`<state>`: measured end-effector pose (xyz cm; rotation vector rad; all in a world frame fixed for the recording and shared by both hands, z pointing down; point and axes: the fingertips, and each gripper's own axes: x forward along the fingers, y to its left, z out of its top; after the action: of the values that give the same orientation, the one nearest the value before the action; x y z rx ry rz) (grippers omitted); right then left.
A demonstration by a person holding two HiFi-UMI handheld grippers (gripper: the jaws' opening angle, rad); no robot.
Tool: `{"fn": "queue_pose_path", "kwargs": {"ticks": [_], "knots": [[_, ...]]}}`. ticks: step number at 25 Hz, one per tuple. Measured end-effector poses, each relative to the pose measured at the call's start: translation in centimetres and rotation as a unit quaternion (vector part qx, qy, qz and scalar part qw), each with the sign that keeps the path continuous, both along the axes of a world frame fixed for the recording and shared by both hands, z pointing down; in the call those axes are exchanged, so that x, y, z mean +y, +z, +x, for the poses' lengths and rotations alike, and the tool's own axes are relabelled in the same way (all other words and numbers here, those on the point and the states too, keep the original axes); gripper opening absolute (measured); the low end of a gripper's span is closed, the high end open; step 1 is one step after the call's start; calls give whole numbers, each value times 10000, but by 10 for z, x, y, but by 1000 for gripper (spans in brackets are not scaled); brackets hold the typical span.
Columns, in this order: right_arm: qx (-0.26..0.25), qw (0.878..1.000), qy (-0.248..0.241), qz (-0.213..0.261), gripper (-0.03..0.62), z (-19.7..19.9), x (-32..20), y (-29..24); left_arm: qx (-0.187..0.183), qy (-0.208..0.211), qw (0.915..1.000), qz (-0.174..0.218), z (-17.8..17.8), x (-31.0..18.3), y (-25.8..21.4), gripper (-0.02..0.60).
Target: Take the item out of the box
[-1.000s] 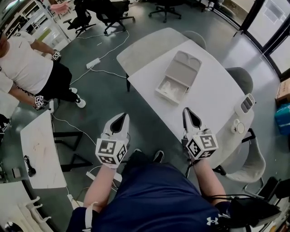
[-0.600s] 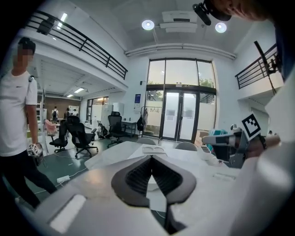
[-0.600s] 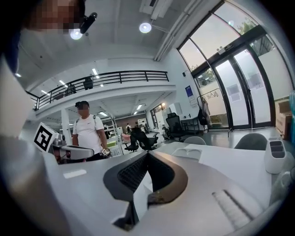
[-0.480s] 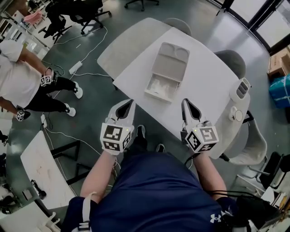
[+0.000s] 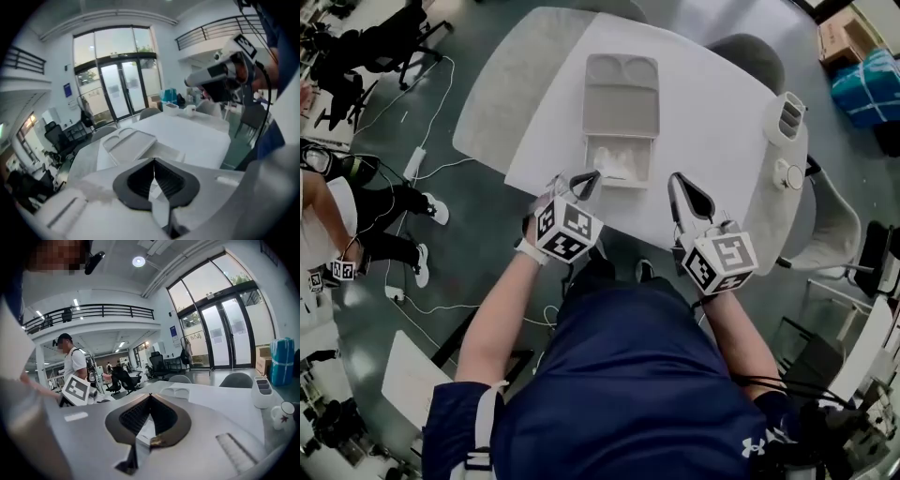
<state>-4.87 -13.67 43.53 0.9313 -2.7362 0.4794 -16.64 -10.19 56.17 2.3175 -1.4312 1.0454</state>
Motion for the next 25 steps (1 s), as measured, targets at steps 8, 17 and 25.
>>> {"fn": "queue_pose_path", "kwargs": {"ticks": [8, 17, 25], "knots": [[32, 9987, 439, -259, 3, 16, 0, 18, -1239, 1884, 9598, -1672, 15, -30, 86, 45], [-372, 9934, 892, -611, 3, 69, -21, 37, -1681, 2154, 9249, -2643, 24, -49, 120, 75], [-367, 9884, 1279, -735, 2, 102, -24, 48, -1867, 2472, 8859, -3452, 32, -49, 155, 75]]}}
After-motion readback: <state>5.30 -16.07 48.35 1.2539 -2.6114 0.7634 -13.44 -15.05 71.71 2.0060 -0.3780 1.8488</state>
